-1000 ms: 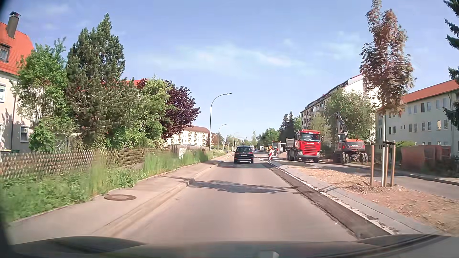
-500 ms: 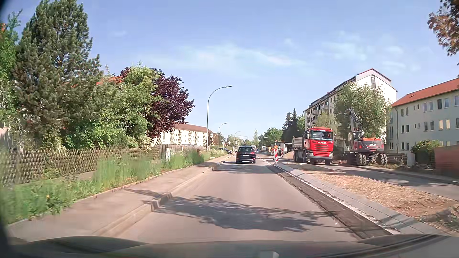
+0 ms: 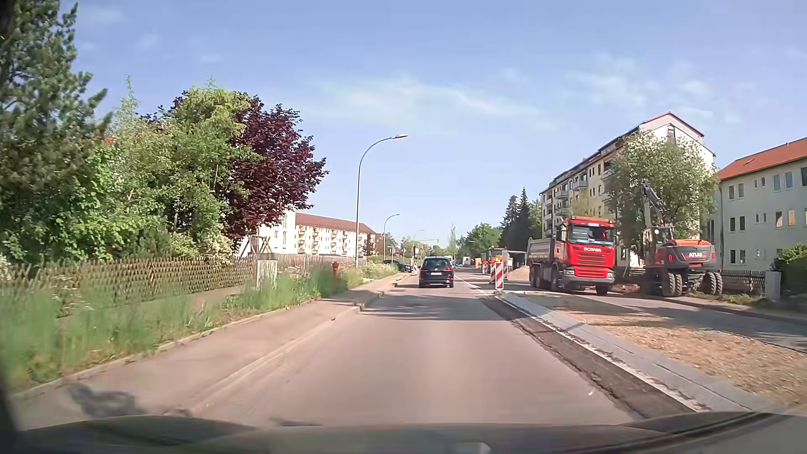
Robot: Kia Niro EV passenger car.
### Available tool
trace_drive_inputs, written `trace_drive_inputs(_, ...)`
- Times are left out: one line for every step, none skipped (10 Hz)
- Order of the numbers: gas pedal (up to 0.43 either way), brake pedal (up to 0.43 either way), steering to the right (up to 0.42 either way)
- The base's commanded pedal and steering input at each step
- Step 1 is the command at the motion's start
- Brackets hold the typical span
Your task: Follow the waypoints while adhering to traffic rules and regulations
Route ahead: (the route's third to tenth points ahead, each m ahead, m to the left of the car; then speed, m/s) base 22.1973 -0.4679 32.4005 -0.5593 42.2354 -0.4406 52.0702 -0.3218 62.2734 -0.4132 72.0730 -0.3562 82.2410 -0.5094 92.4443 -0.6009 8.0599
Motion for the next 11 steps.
trace_drive_inputs(0.028,0.000,0.003)
trace_drive_inputs(0.028,0.000,0.004)
trace_drive_inputs(0.028,0.000,0.006)
trace_drive_inputs(0.028,0.000,0.011)
trace_drive_inputs(0.039,0.000,0.012)
trace_drive_inputs(0.039,0.000,0.012)
trace_drive_inputs(0.047,0.000,0.012)
trace_drive_inputs(0.067,0.000,0.012)
trace_drive_inputs(0.067,0.000,0.013)
trace_drive_inputs(0.067,0.000,0.013)
trace_drive_inputs(0.067,0.000,0.013)
